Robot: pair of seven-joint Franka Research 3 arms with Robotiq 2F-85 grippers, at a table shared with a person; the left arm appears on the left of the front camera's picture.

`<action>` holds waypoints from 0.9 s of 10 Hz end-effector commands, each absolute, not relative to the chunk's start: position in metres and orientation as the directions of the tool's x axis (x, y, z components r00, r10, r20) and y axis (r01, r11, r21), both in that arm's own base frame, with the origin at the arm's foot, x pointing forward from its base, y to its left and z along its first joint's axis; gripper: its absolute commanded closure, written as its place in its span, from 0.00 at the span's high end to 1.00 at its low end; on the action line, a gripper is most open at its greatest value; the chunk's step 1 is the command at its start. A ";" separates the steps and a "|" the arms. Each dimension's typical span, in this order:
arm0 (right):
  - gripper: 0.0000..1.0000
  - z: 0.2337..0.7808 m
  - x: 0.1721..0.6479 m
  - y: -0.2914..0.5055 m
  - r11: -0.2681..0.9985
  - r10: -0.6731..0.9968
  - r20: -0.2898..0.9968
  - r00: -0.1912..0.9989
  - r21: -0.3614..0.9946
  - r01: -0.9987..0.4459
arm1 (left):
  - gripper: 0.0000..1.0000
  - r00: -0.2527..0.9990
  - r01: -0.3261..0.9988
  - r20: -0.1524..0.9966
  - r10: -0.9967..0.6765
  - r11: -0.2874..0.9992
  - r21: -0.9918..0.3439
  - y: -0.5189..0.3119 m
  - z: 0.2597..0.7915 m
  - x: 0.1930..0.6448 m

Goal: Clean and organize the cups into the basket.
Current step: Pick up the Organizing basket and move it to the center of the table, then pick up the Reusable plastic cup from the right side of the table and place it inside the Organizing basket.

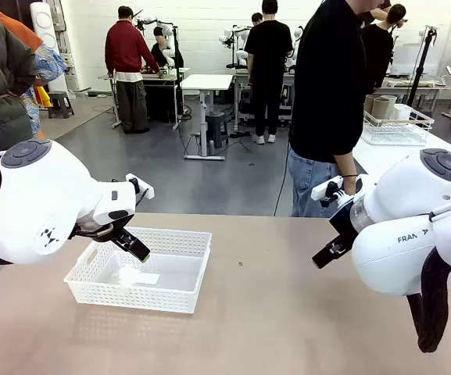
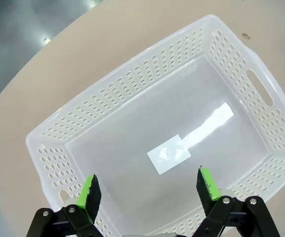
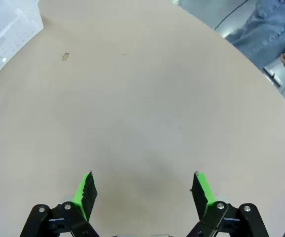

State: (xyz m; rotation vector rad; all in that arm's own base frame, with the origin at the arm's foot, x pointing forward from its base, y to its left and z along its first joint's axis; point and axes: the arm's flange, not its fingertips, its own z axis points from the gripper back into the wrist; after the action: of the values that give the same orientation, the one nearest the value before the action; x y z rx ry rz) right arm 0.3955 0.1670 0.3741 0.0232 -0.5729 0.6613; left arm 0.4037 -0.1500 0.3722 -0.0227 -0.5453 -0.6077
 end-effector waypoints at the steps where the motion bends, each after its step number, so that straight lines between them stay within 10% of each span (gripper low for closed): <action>1: 1.00 0.374 0.395 0.167 0.795 0.574 0.510 0.641 -0.157 -0.586 | 1.00 0.685 0.548 0.493 -0.537 0.825 0.137 -0.150 0.372 0.404; 9: 1.00 0.374 0.395 0.167 0.795 0.574 0.510 0.641 -0.157 -0.586 | 1.00 0.685 0.548 0.493 -0.537 0.825 0.137 -0.150 0.372 0.404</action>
State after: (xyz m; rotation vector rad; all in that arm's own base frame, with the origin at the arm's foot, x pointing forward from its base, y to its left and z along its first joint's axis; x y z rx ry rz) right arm 0.3955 0.1670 0.3741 0.0229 -0.5730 0.6615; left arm 0.4037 -0.1500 0.3722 -0.0229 -0.5452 -0.6075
